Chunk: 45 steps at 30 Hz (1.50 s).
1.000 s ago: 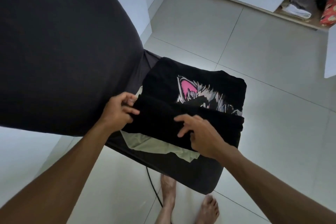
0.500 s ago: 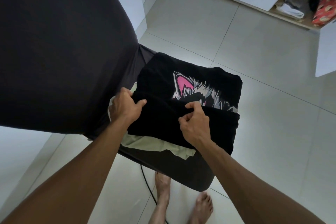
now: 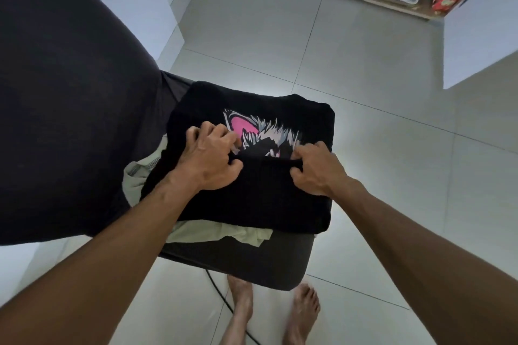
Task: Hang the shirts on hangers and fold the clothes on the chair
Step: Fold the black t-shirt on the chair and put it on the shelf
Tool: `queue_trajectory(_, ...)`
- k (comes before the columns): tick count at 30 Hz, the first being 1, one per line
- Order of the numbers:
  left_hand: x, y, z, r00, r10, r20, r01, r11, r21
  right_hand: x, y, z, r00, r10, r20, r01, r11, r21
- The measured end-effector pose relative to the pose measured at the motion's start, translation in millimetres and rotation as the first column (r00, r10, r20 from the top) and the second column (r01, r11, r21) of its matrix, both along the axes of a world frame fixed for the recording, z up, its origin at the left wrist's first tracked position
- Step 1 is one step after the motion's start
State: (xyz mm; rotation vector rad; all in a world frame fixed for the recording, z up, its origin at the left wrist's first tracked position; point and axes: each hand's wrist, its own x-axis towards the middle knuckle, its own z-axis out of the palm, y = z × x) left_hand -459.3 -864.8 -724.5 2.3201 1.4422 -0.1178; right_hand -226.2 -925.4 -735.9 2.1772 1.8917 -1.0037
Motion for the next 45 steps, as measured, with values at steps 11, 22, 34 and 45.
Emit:
queue_trajectory(11,91,0,-9,0.950,-0.255,-0.183,0.204,0.945,-0.256,84,-4,-17,0.970,0.144,-0.196,-0.187,0.958,-0.220)
queue_trajectory(22,119,16,2,0.866,-0.316,-0.388,0.150,0.904,-0.401,146,-56,-41,0.950,-0.137,-0.280,-0.109,0.696,-0.710)
queue_trajectory(34,132,9,-5,0.903,-0.199,-0.381,0.046,0.927,-0.373,129,-50,-92,0.997,-0.057,0.054,0.065,0.984,-0.167)
queue_trajectory(45,117,-1,-2,0.954,-0.146,-0.263,0.053,0.942,-0.331,122,-38,-48,0.975,0.215,-0.063,-0.224,0.940,-0.257)
